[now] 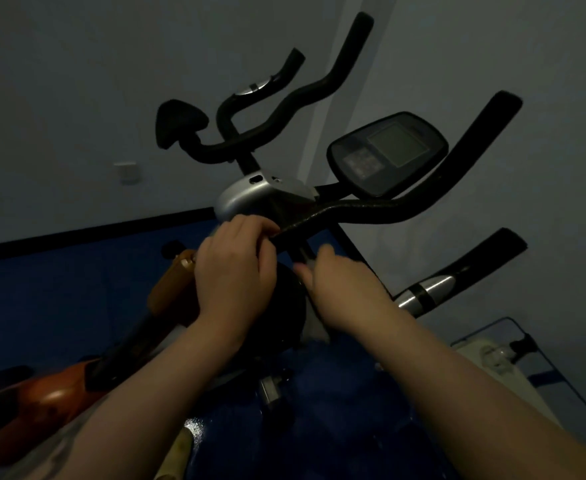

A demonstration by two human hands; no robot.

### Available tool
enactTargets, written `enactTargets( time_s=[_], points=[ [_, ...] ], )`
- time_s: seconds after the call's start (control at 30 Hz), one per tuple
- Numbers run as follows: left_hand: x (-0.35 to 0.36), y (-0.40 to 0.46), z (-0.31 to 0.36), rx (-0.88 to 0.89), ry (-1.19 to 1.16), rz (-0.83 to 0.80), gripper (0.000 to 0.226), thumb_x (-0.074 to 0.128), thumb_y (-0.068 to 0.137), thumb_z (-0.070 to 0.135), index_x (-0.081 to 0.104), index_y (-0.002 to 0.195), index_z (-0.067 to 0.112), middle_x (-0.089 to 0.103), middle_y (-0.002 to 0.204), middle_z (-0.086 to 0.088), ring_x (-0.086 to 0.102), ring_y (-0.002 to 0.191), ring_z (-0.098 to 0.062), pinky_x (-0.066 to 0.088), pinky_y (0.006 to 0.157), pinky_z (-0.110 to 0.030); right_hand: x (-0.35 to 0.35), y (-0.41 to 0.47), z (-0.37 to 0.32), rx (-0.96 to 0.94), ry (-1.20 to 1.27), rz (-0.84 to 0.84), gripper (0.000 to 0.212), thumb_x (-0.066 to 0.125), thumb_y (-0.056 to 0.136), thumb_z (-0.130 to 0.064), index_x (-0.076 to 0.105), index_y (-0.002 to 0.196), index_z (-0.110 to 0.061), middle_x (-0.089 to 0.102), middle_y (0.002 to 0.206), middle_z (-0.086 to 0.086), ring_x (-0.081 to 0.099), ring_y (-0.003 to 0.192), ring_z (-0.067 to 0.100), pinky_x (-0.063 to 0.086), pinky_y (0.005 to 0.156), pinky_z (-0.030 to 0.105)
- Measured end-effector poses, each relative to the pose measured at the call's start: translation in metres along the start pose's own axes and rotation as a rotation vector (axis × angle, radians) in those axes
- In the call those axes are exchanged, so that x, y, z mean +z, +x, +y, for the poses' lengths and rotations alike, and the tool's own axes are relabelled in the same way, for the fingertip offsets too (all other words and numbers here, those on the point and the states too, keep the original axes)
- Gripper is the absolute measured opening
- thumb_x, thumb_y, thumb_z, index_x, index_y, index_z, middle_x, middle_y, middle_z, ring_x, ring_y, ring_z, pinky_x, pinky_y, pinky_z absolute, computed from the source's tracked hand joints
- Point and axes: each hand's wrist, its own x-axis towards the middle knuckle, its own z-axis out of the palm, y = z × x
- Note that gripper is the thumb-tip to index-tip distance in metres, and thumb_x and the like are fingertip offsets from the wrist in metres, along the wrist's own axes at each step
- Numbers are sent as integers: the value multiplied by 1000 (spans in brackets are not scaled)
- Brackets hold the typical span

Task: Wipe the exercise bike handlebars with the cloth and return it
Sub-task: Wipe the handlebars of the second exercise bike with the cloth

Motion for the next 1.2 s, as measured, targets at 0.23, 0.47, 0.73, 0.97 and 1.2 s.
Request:
enactTargets(
  time_s=[0.23,0.47,0.73,0.97,1.2],
  points=[
    [-4,2,-12,-415,-450,-13,14,52,90,22,58,91,35,60,88,12,58,72,-3,48,64,-25,-9,-4,19,94,466,218,34,55,89,-43,42,116,-28,59,106,-10,55,91,7,41,67,21],
    [-1,-1,-24,-441,-544,-155,8,49,88,37,56,87,40,60,86,13,59,76,-2,46,60,-15,-41,34,1,-256,262,566,30,68,74,-48,65,82,-20,65,94,-8,55,90,5,36,78,14],
    [1,-10,-30,-483,-637,-134,22,44,79,55,57,86,39,62,88,11,60,82,-4,49,69,-26,-33,46,32,-352,1,358,38,43,92,-40,53,127,-27,55,122,0,42,125,17,15,116,50],
    [1,-11,-31,-493,-658,-123,22,47,79,54,55,87,36,61,85,12,59,81,-4,47,68,-25,-29,67,-12,-545,239,347,29,74,77,-29,60,94,-10,63,90,5,59,81,16,47,71,25],
    [2,-12,-33,-471,-607,-128,28,46,81,57,50,78,29,57,73,8,54,63,-6,42,55,-17,-24,79,-16,-811,-127,335,23,63,84,-29,64,77,-7,64,84,12,59,72,26,45,57,34]
  ],
)
